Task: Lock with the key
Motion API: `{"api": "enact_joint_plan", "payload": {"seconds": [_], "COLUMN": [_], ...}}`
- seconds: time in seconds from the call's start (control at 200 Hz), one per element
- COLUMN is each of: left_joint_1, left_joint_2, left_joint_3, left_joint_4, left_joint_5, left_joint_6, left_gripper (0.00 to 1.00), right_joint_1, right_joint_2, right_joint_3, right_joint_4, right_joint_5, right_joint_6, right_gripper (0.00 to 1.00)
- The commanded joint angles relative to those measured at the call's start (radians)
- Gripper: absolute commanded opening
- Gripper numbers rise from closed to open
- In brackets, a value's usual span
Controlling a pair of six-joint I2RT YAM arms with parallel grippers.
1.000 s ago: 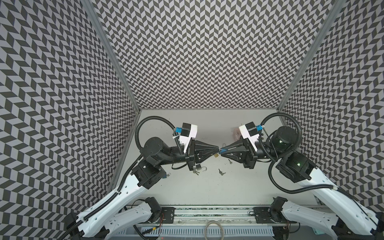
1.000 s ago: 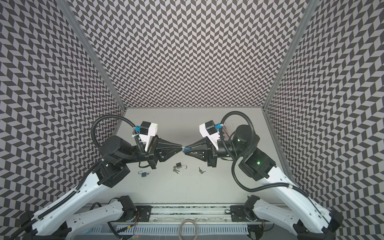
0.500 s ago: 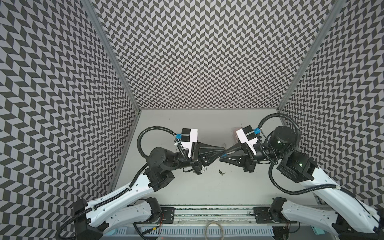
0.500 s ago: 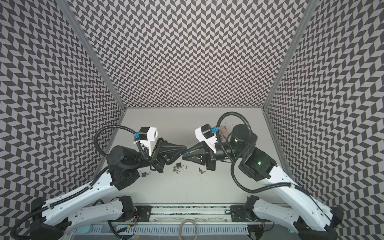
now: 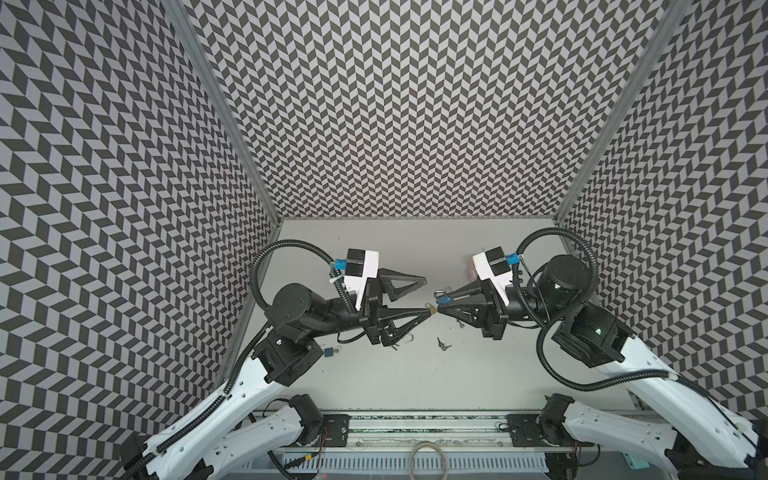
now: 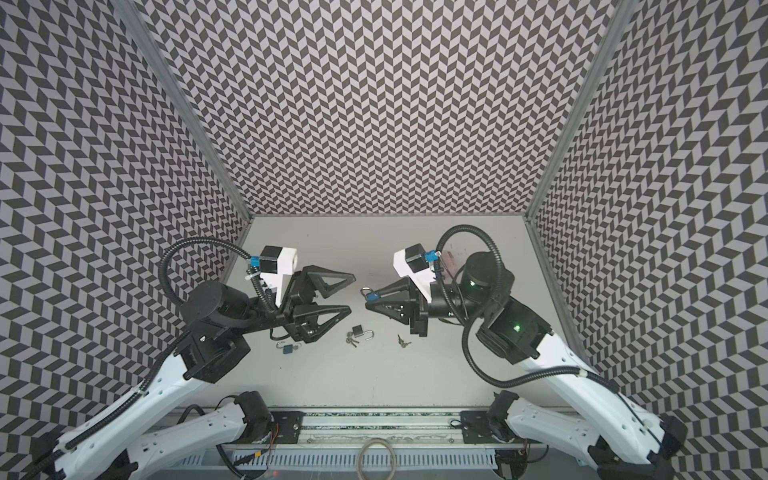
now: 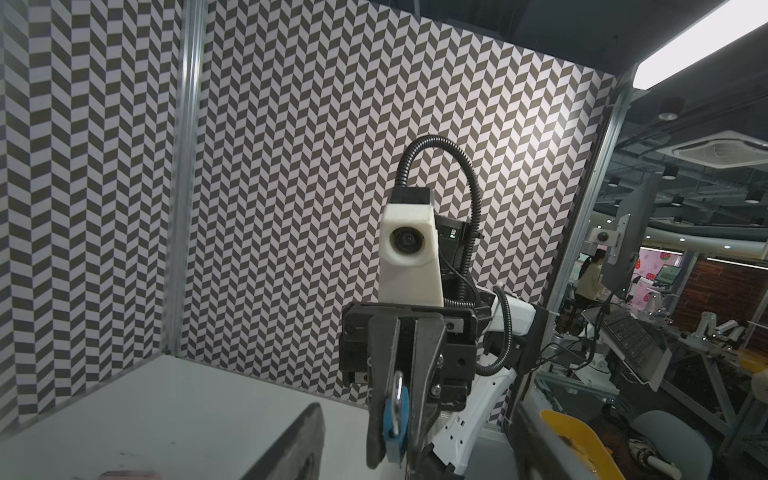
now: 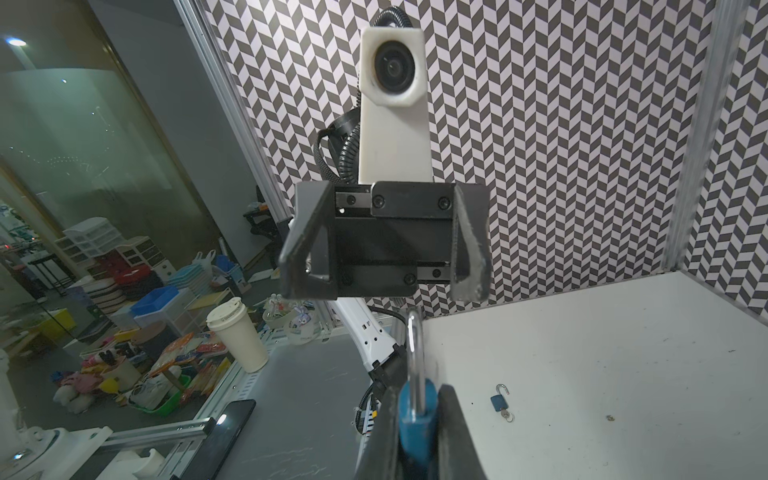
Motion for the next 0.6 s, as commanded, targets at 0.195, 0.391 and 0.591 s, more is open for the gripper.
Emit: {"api": "enact_joint_plan", "payload": {"seconds": [0.195, 0.391, 0.591], "left_joint_1": [0.005, 0.007, 0.009], "left_joint_2": [0.078, 0.075, 0.057], "left_joint_3": [0.063, 0.072, 0.077], "left_joint_4": [-0.032, -0.039, -0.051], "left_joint_5": [0.067, 0.043, 0.021], "left_joint_6": [0.013, 0.026, 0.033], "left_gripper": [0.67, 0.45, 0.42], "right_joint_1": [0.001, 0.001, 0.000], "right_joint_2": [0.028, 0.018, 0.017], "right_joint_3": [0.006, 0.005, 0.006], "right_joint_4": [0.040, 0.041, 0.040], "right_joint_5": [-0.041, -0.029, -0.030], "right_joint_6": [-0.012, -0.015, -0.015], "right_gripper": [0.00, 0.00, 0.00]}}
